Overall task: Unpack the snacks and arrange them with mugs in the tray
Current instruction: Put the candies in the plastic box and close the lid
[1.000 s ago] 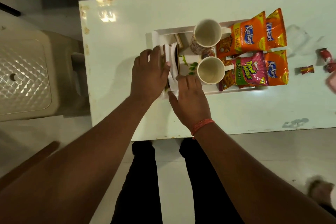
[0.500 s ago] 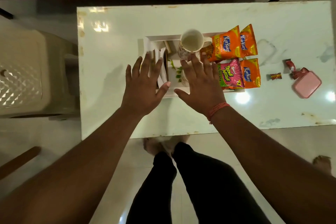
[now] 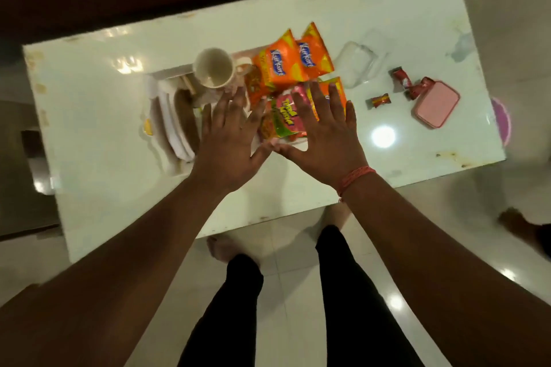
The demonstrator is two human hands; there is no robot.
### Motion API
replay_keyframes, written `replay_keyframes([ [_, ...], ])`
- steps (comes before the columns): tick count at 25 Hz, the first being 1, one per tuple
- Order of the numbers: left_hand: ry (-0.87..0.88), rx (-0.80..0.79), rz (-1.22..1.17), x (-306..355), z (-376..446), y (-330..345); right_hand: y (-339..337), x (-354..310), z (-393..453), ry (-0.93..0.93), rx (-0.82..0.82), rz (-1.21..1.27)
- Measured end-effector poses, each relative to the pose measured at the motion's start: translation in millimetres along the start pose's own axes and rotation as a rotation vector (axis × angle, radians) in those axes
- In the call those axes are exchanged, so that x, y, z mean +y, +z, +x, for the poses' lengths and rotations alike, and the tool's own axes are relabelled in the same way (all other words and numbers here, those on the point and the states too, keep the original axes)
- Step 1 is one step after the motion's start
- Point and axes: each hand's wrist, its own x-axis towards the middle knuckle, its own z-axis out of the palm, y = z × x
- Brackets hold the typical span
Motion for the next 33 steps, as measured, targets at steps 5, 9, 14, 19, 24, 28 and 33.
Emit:
replay_keyframes([
  [5,0.064,0.018,-0.027,106.2,76.5,8.5,-22.1,117.0,-11.9,0.101,-0.02,0.053],
  [9,0.19,-0.099,0.043,170.1,139.6,29.7,-28.4,196.8,1.5,0.18,-0.068,-0.001],
  [14,0.208,-0.296,0.077,227.0,193.3,67.2,-19.8,273.3,41.5,0.147,-0.119,-0.111],
  [19,0.144,-0.397,0.212,248.7,209.5,96.0,-8.1,299.7,76.4,0.135,-0.24,-0.203],
  [24,0.144,-0.352,0.283,256.4,213.8,109.1,-0.3,305.9,85.2,0.086,-0.175,-0.183],
  [28,0.11,-0.348,0.176,257.4,214.8,112.1,0.0,315.2,85.2,0.038,-0.139,-0.117],
  [33,0.02,-0.233,-0.084,263.3,211.8,104.8,-6.3,323.3,73.6,0.138,0.039,0.18],
])
